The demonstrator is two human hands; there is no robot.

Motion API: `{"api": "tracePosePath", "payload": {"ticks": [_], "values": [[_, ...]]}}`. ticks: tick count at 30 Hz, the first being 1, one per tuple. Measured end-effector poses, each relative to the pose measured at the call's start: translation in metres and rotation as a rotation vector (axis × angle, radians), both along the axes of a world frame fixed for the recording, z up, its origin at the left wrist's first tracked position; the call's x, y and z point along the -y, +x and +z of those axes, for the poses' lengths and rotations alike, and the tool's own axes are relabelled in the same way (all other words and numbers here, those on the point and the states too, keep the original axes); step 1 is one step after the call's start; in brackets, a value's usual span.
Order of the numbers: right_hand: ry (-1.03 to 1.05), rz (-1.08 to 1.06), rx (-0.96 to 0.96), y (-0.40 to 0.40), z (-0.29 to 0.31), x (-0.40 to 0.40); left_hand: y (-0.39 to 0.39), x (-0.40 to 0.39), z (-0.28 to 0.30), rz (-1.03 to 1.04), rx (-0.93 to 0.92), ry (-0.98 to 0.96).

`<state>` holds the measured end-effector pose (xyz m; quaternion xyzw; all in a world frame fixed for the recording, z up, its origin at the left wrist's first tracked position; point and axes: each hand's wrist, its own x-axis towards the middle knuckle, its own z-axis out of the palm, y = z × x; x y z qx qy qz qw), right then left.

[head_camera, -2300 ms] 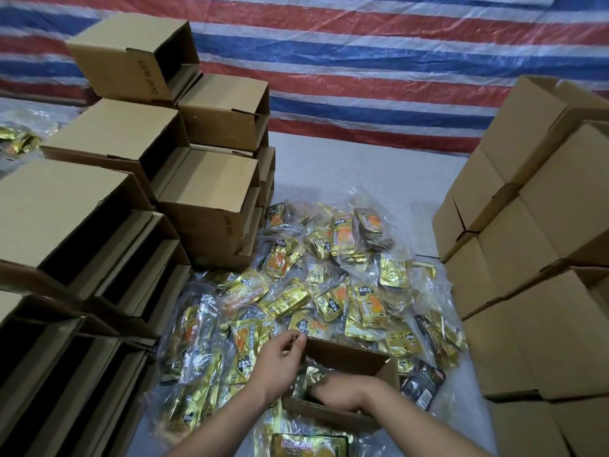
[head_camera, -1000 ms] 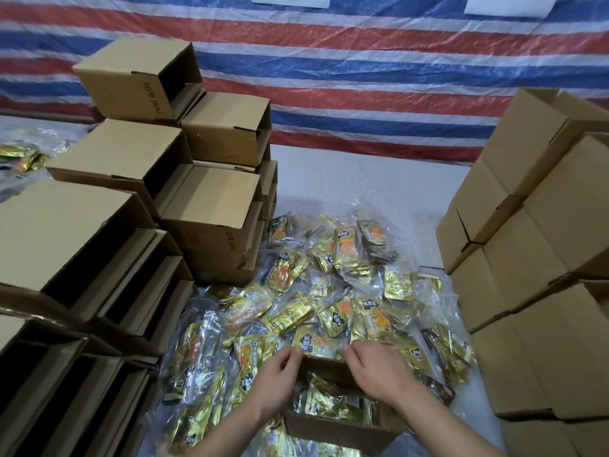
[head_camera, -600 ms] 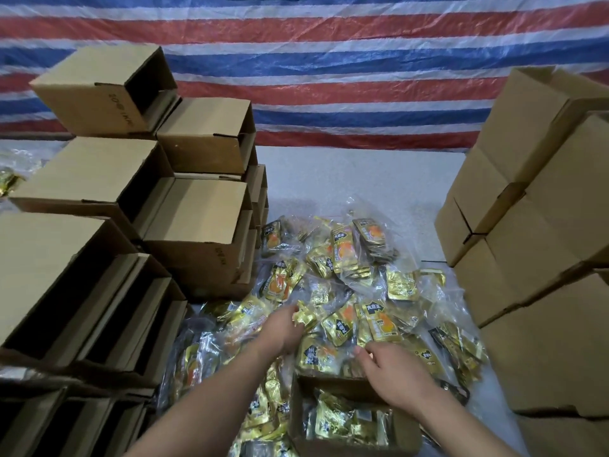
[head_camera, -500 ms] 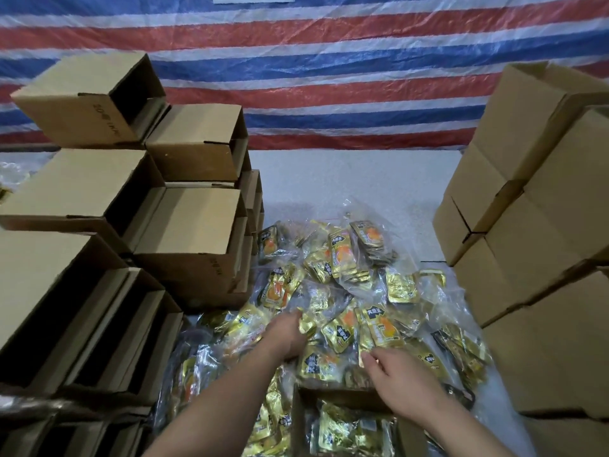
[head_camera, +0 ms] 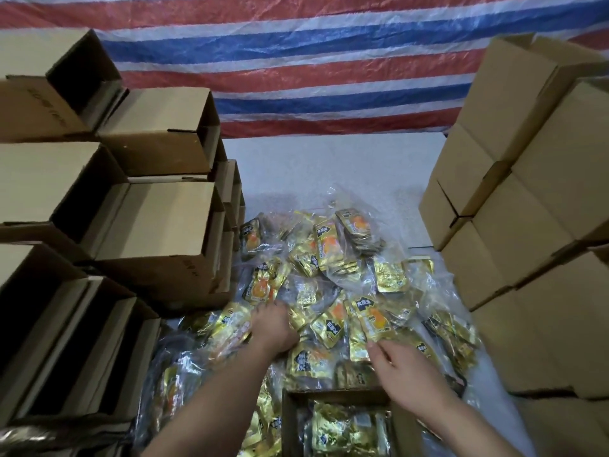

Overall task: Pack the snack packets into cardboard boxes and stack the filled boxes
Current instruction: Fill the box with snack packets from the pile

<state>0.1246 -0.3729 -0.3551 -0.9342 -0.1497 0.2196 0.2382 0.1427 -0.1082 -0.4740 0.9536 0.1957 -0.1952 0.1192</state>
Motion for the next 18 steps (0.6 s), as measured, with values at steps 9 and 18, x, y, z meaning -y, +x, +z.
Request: {"api": "tracePosePath", "payload": {"ticks": [9, 18], "values": [[0.252, -0.116, -0.143, 0.016, 0.027, -0.032, -0.013, -0.007, 0.103, 0.322, 0.361, -0.603], [1.162, -0.164, -0.636, 0.046, 0.111, -0.077, -0.033, 0.026, 0.265, 0.318, 0.693, -0.830]]}}
